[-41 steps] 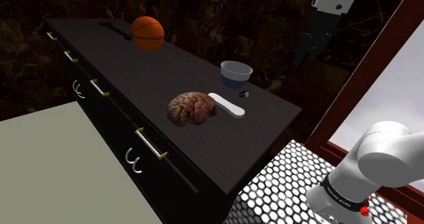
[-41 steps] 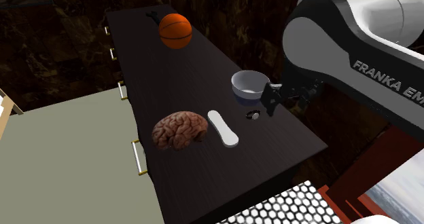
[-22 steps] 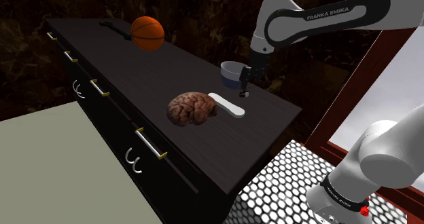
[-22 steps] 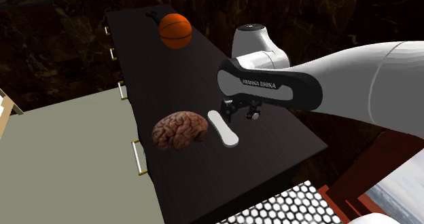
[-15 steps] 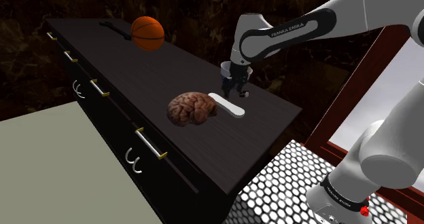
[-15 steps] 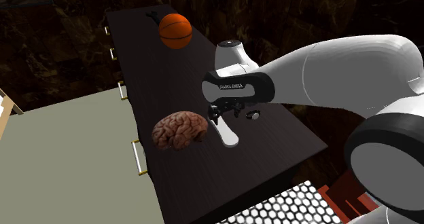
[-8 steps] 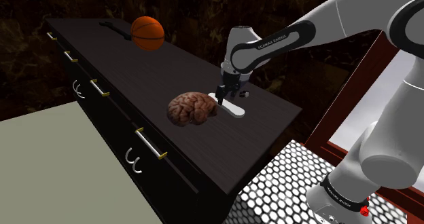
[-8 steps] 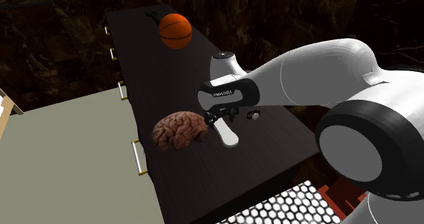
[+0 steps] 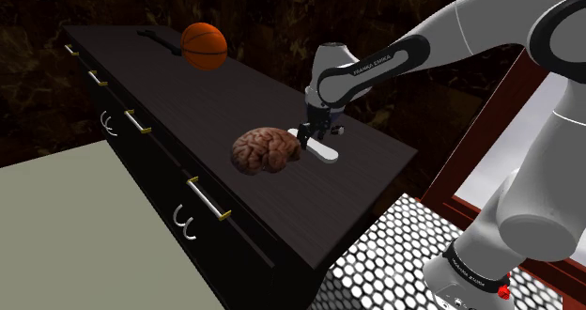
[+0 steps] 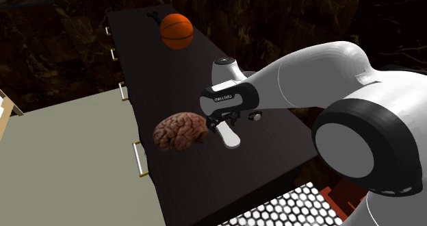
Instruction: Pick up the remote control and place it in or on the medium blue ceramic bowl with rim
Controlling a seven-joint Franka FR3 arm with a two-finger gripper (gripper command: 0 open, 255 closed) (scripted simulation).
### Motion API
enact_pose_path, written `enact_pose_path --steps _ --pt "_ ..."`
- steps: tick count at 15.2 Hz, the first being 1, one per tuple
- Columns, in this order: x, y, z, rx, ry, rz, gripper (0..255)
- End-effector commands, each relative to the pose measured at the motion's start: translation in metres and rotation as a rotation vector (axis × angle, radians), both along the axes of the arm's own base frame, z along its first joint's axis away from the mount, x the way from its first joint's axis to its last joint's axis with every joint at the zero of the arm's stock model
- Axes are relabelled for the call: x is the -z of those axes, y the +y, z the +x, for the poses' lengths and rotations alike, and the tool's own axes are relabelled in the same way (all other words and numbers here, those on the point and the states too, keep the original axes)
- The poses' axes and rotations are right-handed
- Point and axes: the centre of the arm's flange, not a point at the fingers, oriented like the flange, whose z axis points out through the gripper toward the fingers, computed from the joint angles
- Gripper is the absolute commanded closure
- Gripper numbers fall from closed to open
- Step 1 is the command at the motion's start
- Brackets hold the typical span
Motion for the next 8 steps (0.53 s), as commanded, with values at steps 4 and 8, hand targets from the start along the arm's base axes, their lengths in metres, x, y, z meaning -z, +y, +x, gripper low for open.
enact_pose_path --steps 4,8 --pt "0.0000 0.0000 0.0000 0.000 0.000 0.000 255" --pt "0.0000 -0.0001 0.0000 0.000 0.000 0.000 255"
